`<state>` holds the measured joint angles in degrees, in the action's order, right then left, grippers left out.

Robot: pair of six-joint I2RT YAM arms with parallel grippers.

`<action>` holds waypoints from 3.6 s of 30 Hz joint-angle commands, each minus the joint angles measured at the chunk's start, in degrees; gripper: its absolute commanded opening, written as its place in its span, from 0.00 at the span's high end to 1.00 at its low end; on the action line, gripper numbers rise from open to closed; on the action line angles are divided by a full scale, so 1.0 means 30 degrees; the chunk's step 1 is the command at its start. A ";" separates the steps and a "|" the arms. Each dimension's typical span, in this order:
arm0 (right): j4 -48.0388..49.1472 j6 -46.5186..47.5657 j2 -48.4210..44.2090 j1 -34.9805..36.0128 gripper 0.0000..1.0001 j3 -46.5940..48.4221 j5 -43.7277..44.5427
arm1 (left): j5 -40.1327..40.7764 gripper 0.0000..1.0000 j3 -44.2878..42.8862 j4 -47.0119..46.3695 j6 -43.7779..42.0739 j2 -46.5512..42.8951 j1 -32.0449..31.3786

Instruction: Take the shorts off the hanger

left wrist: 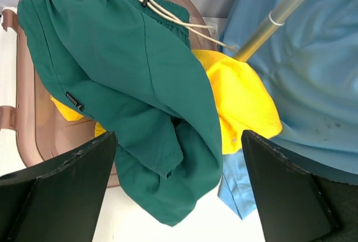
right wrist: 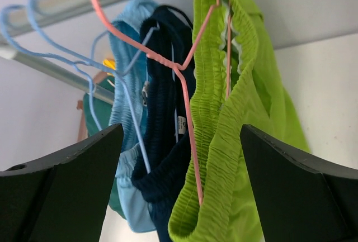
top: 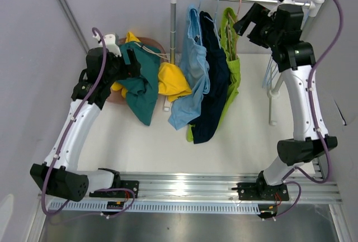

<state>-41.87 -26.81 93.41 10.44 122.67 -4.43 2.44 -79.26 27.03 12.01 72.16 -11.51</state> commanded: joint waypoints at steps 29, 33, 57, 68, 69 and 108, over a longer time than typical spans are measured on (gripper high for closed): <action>0.1768 -0.0557 0.2147 0.1472 1.00 0.0415 0.1446 | -0.4238 0.01 0.1462 -0.2329 -0.1012 -0.2403 -0.0877; 0.0657 -0.0059 0.2029 0.1443 1.00 0.2581 0.2558 | -0.3595 0.01 -0.0090 -0.2007 -0.1921 -0.2140 -0.3862; -0.0135 -0.1318 -0.1926 0.1941 1.00 0.1179 0.2471 | -0.5972 0.01 -0.3165 -0.8717 -0.2568 0.5885 -1.6612; -0.0546 -0.1230 -0.3389 0.1941 1.00 0.0185 0.2237 | -0.1723 0.25 -0.4838 -0.8803 -0.3329 0.8143 -1.6789; -0.0517 -0.1259 -0.3478 0.1941 1.00 0.0010 0.2208 | -0.1547 0.30 -0.4780 -0.8804 -0.3388 0.8144 -1.6760; -0.0371 -0.1582 -0.4387 0.1795 1.00 -0.0608 0.1680 | 0.3556 1.00 -0.3933 -0.9472 -0.6144 0.8761 -1.9279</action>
<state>-47.77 -30.81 82.48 15.75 118.91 1.19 13.65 -91.18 1.63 -7.16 99.48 -69.23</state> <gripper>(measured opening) 0.044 0.012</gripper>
